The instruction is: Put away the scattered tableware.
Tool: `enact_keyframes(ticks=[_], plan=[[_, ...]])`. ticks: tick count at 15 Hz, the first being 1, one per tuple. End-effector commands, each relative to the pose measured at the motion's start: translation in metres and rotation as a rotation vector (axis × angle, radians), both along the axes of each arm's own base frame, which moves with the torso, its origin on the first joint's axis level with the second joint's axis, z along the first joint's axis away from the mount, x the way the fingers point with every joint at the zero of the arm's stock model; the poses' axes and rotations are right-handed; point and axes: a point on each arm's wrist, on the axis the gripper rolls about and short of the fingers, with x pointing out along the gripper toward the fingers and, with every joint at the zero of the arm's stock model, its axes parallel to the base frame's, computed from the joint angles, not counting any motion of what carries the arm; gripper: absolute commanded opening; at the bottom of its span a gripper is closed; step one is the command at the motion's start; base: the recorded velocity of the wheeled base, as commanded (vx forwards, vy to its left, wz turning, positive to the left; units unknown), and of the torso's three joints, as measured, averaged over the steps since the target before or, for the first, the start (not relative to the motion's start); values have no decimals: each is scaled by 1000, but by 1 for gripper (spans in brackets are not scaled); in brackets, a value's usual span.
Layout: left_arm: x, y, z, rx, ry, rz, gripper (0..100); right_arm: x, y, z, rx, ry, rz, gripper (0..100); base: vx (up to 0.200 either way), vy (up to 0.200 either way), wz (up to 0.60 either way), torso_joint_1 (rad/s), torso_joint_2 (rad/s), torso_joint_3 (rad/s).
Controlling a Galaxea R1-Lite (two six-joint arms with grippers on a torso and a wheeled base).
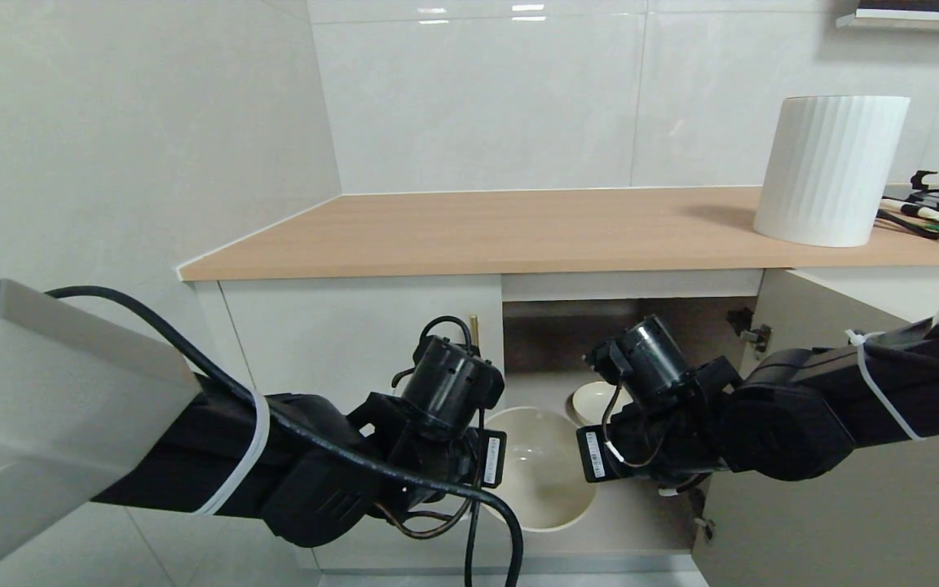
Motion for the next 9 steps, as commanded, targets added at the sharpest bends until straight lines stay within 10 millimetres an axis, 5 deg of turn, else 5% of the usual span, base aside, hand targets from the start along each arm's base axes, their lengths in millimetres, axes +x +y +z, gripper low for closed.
enact_keyframes(ticks=[1, 3, 4, 9], plan=[[0, 0, 1, -3, -3, 1, 0, 0, 0, -2, -5, 4, 1, 0, 0, 0, 0, 0, 0, 0], [-1, 1, 2, -3, -3, 1, 0, 0, 0, -2, -5, 4, 0, 0, 0, 0, 0, 0, 0, 0], [-1, 1, 2, -3, -3, 1, 100, 0, 0, -2, -5, 4, 1, 0, 0, 0, 0, 0, 0, 0], [-1, 1, 6, -14, -14, 2, 100, 0, 1, -3, -7, 6, 0, 0, 0, 0, 0, 0, 0, 0]])
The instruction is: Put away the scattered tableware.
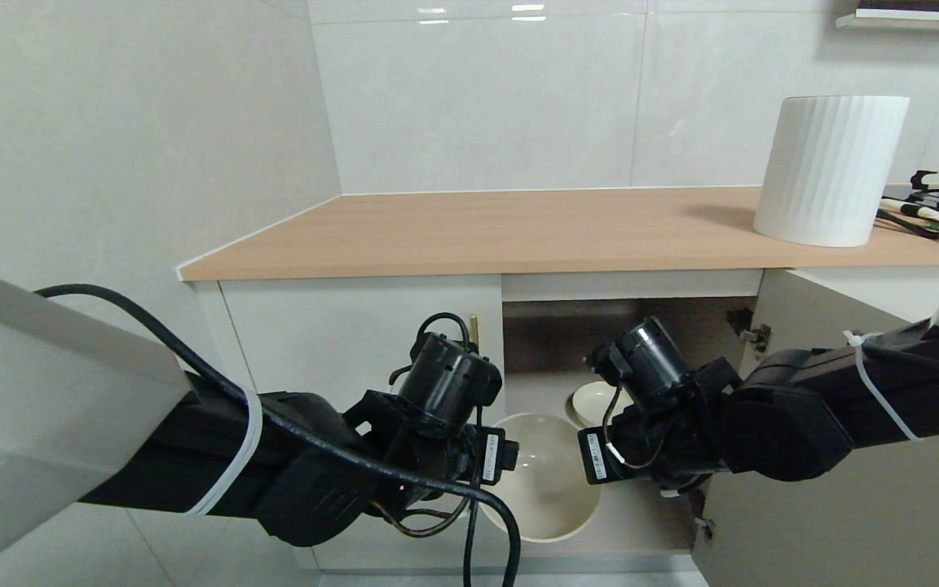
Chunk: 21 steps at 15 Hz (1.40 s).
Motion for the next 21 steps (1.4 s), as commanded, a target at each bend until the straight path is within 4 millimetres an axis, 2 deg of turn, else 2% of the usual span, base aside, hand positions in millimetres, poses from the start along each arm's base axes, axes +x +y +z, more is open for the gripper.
enact_keyframes(ticks=[1, 3, 6, 9, 12, 15, 17, 21], plan=[[-1, 1, 5, -10, -10, 0, 100, 1, 1, -3, -5, 4, -1, 0, 0, 0, 0, 0, 0, 0], [-2, 2, 10, -21, -21, 3, 100, 3, 2, -8, -10, 10, -3, 0, 0, 0, 0, 0, 0, 0], [-1, 5, 17, -49, -37, 17, 100, 39, -3, -33, 60, -29, -142, 0, 0, 0, 0, 0, 0, 0], [-1, 5, 17, -51, -39, 18, 100, 84, -23, -60, 70, -121, -340, 0, 0, 0, 0, 0, 0, 0], [0, 6, 18, -54, -43, 21, 100, 115, -46, -63, 76, -148, -427, 0, 0, 0, 0, 0, 0, 0], [0, 6, 18, -53, -41, 21, 100, 135, -64, -71, 66, -150, -487, 0, 0, 0, 0, 0, 0, 0], [0, 6, 18, -53, -41, 21, 100, 156, -79, -87, 49, -155, -545, 0, 0, 0, 0, 0, 0, 0], [0, 6, 17, -52, -40, 21, 100, 180, -94, -105, 17, -143, -605, 0, 0, 0, 0, 0, 0, 0]])
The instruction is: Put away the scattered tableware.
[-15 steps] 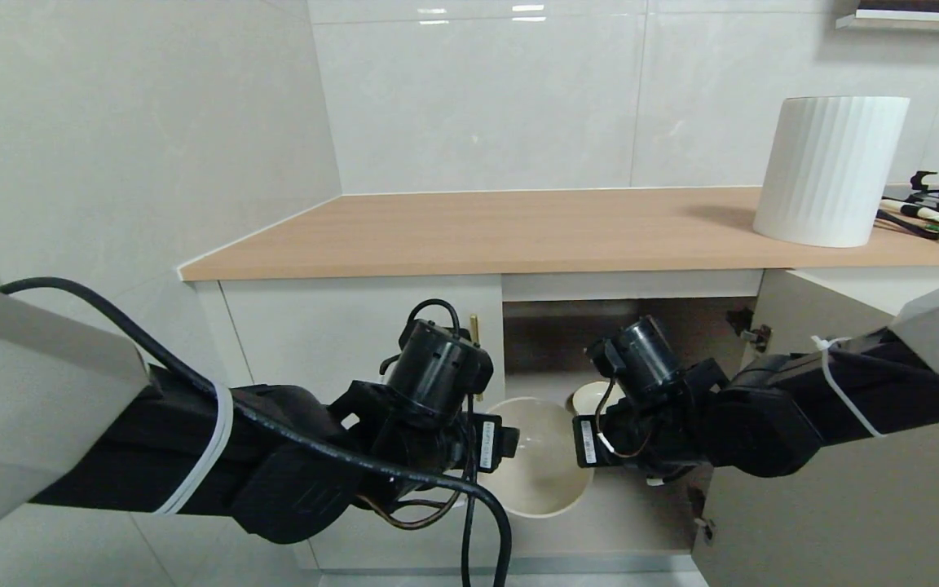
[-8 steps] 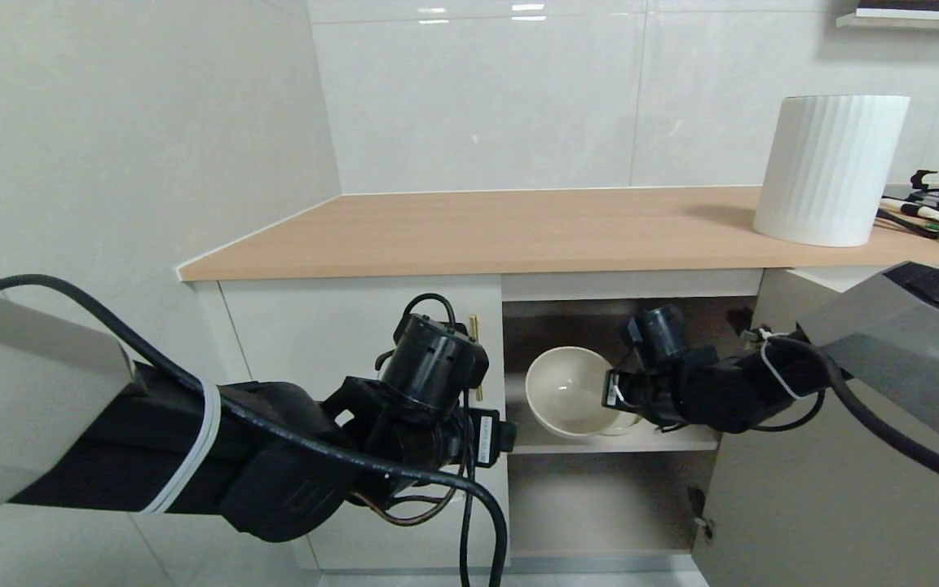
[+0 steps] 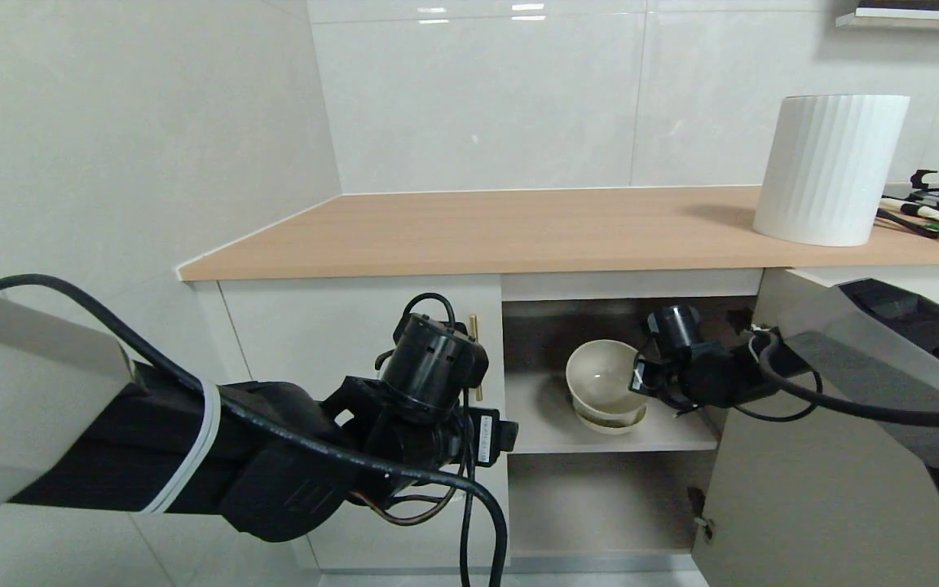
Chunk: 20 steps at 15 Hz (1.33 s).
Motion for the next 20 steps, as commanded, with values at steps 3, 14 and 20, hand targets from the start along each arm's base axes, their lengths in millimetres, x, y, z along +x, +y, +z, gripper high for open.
enact_keyframes(ticks=[3, 14, 20], plan=[[0, 0, -1, 3, 3, 1, 100, 19, -12, -27, -17, 44, -42, 0, 0, 0, 0, 0, 0, 0], [1, -1, -2, 3, 3, 1, 100, 28, -16, -35, -27, 47, -57, 0, 0, 0, 0, 0, 0, 0], [1, -1, -2, 4, 4, 1, 100, 29, -12, -39, -29, 45, -49, 0, 0, 0, 0, 0, 0, 0]])
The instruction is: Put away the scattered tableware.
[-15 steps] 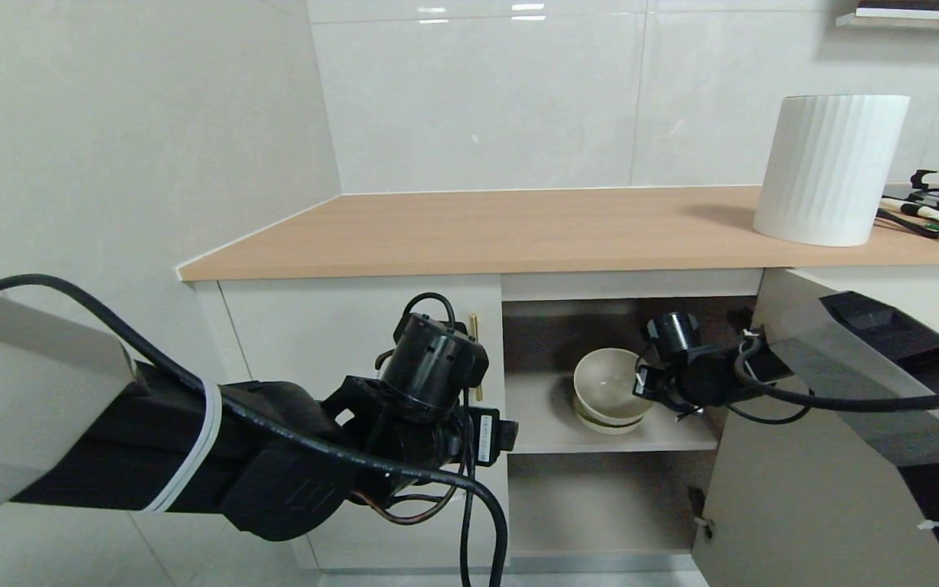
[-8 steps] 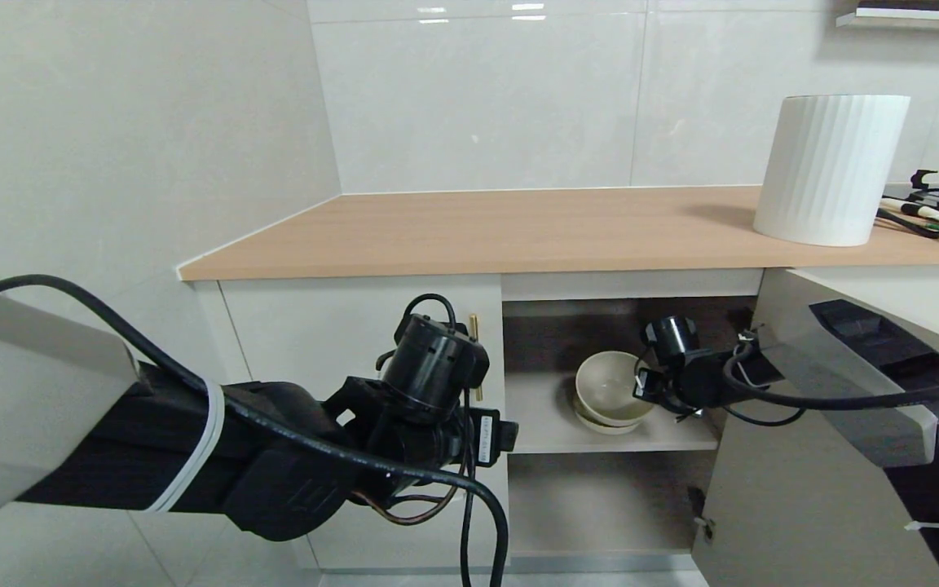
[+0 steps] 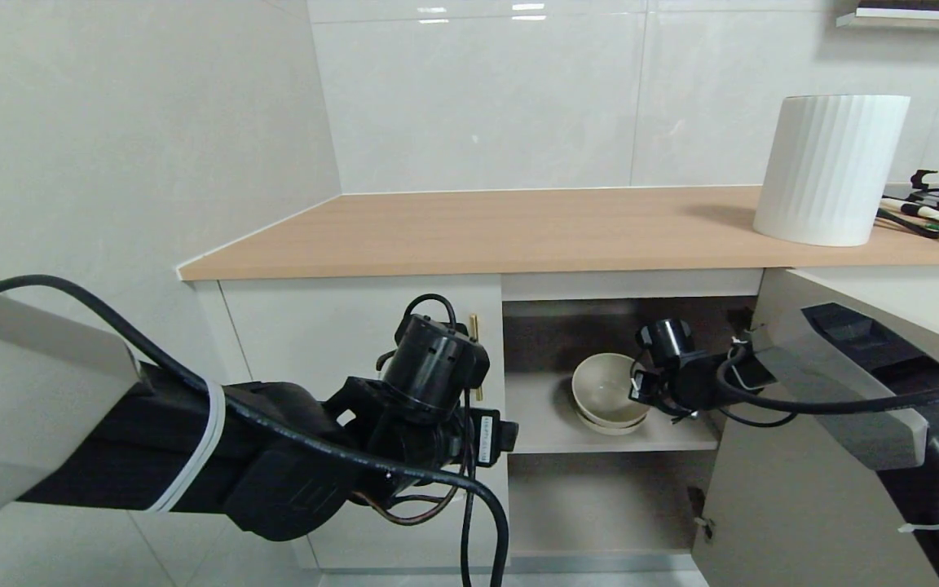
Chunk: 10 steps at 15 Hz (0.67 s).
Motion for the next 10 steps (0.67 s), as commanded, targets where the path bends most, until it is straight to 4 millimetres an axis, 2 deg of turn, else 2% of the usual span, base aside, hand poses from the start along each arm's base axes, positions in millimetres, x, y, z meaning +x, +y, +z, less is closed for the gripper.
enact_keyframes(ticks=[1, 2, 8, 10], plan=[[0, 0, -1, 1, 2, 1, 100, 1, 1, -2, -1, 1, 2, 0, 0, 0, 0, 0, 0, 0], [0, 0, -1, 1, 2, 1, 100, 1, 1, -2, -1, 0, 2, 100, 0, 0, 0, 0, 0, 0], [0, 0, 0, -1, 1, 2, 100, -1, 2, -1, -3, 11, 4, 100, 0, 0, 0, 0, 0, 0], [0, 2, 4, -9, -8, 6, 100, -4, 1, 9, -1, 22, -1, 100, 0, 0, 0, 0, 0, 0]])
